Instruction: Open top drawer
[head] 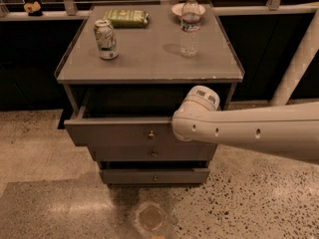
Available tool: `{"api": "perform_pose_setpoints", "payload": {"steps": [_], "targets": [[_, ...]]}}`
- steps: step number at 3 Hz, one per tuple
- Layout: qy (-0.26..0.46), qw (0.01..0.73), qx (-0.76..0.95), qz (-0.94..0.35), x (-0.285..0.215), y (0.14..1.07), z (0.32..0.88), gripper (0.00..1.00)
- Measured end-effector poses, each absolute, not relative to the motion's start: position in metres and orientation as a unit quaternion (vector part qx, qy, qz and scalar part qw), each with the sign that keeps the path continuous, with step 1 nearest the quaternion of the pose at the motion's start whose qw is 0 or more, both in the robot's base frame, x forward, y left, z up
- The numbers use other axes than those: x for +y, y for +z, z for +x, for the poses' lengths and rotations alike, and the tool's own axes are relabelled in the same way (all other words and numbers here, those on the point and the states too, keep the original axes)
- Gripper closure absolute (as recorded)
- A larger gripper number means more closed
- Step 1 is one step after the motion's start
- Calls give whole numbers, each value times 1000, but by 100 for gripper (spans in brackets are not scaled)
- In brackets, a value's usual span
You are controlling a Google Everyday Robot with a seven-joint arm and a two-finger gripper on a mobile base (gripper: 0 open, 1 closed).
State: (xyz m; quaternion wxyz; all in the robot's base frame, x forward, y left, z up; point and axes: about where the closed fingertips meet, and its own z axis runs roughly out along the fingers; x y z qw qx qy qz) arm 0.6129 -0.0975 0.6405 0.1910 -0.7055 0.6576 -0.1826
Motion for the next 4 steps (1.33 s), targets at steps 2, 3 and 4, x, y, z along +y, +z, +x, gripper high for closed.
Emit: {"api": "perform_pose_setpoints", "payload": {"steps": [2,3,4], "targets": [[-163,214,661,-701,-100,640,615,100],[-163,214,661,-701,-100,640,615,100],[-159,237,650,-705,-99,640,611,100]]}}
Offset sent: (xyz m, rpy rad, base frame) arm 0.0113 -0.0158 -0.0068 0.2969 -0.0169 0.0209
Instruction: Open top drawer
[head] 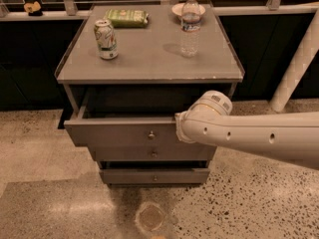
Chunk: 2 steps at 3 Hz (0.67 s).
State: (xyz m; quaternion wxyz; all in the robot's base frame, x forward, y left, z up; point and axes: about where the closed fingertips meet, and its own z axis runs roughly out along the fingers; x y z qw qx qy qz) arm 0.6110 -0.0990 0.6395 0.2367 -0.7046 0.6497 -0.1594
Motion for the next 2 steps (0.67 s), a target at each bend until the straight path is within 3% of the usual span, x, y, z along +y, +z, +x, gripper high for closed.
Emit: {"api": "perform_pose_setpoints", "payload": {"steps": [2], "targets": [[-145,247,635,-718,-97,631,596,100]]}}
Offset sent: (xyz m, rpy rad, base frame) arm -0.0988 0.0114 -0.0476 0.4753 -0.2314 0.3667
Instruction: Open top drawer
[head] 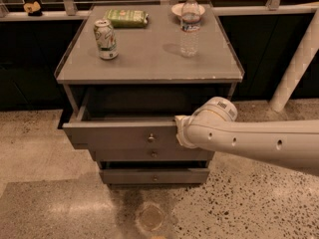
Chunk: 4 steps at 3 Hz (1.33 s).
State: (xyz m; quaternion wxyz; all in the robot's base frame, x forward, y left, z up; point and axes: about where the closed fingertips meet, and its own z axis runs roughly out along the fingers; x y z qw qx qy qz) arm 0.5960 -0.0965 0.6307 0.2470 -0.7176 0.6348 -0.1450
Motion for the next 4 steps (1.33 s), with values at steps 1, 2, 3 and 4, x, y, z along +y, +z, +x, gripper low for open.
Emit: {"api": "perform_pose_setpoints", "payload": {"steps": [1,2,3,4], "targets": [[-145,247,635,-718,-97,631,596,100],[-145,247,635,-718,-97,634,596,100],[-135,251,632,-721,-94,634,588,100],[-135,251,632,-721,-94,634,588,100]]}}
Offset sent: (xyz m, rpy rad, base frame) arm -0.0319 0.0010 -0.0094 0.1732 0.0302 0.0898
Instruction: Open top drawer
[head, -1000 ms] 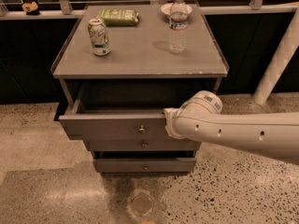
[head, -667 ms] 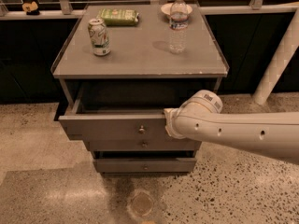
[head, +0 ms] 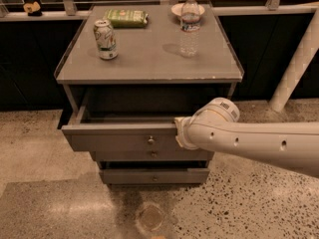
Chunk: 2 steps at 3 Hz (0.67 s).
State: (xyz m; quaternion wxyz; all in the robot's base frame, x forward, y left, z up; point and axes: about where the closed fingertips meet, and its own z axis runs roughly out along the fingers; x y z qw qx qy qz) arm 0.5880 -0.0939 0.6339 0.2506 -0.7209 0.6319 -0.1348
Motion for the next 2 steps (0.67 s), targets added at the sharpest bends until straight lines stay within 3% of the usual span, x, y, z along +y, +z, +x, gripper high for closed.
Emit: {"api": "perform_pose_setpoints", "payload": {"steps": [2], "targets": [[-132,253,634,-719,-94,636,585,100]]}}
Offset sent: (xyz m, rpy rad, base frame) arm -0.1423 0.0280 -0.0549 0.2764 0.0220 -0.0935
